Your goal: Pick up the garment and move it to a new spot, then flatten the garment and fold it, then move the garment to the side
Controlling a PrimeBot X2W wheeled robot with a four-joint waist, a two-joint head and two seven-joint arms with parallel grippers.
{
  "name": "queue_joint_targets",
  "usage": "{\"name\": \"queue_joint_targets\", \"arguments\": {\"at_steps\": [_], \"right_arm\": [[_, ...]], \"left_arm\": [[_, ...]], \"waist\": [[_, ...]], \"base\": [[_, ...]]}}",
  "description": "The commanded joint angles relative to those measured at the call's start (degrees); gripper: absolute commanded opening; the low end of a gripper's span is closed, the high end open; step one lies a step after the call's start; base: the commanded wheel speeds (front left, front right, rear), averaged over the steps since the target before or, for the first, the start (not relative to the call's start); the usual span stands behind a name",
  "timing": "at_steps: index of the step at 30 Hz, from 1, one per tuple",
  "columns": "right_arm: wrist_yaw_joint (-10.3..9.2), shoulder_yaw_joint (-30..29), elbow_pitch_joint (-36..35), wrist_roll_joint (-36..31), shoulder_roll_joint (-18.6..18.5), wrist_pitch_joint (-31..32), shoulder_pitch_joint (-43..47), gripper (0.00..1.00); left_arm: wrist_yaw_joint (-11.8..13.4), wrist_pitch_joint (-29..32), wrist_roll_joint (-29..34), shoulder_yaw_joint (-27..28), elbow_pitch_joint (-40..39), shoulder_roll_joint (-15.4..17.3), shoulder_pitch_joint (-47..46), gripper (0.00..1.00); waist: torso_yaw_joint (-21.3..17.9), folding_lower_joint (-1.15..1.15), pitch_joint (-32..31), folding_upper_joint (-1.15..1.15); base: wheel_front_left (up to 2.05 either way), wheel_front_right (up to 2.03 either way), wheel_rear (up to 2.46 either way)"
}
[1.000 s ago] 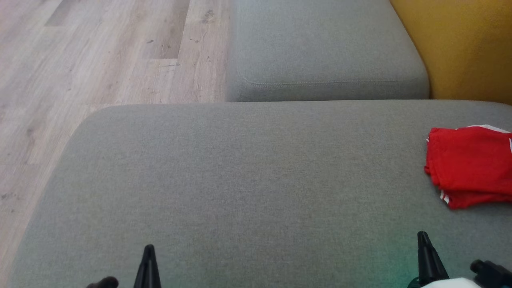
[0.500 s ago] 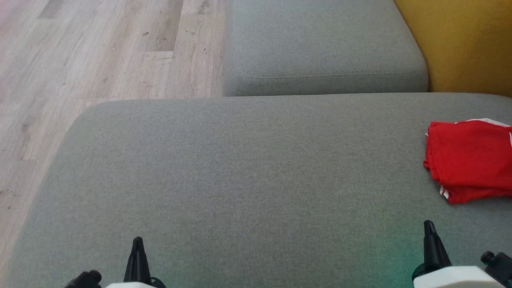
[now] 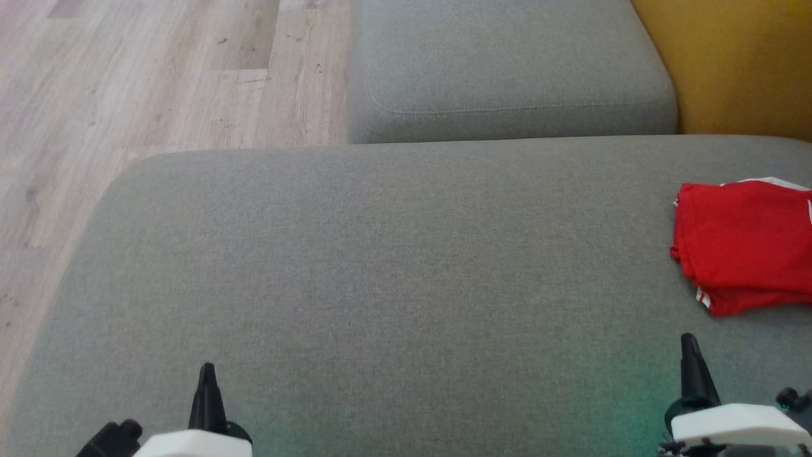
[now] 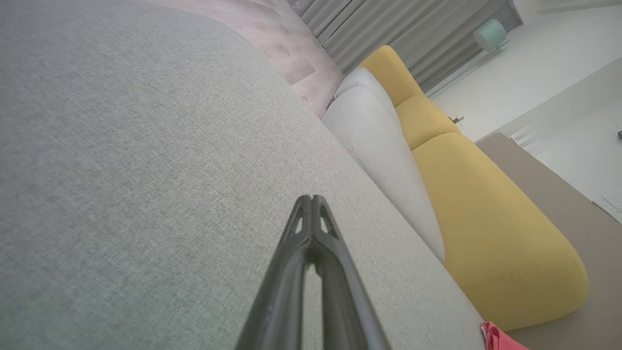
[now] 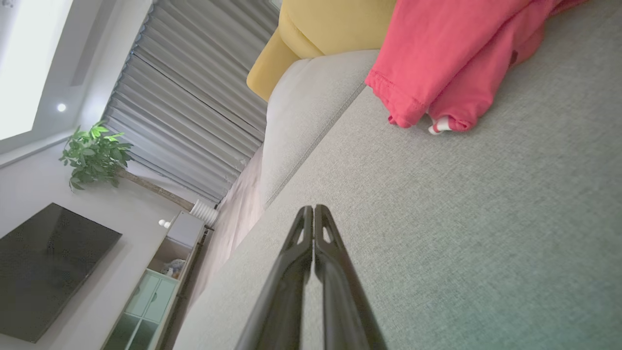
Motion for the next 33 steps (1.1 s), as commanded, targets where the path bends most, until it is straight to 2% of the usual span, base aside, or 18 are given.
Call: {"name": "queue_joint_targets", "arguments": {"at_steps": [1,33], "right_arm": [[0.23,0.2,-1.8,1.6,-0.3,0.3,-3.4,0.0],[0.33,-2.2,-1.7,23.7,-0.4,5.6,-8.9,0.0]], "left_arm": [[-0.5,0.4,-1.5,1.9,-1.8,0.5,-3.6,0.0],[-3.9,5.8,-22.8,7.8,-1.7,0.5,-8.0,0.0]], "waist": [[-0.1,0.0,0.1,0.0],[-1.4,0.0,3.2,0.0]], "base": [[0.0,0.0,0.0],[0.0,0.0,0.0]]}}
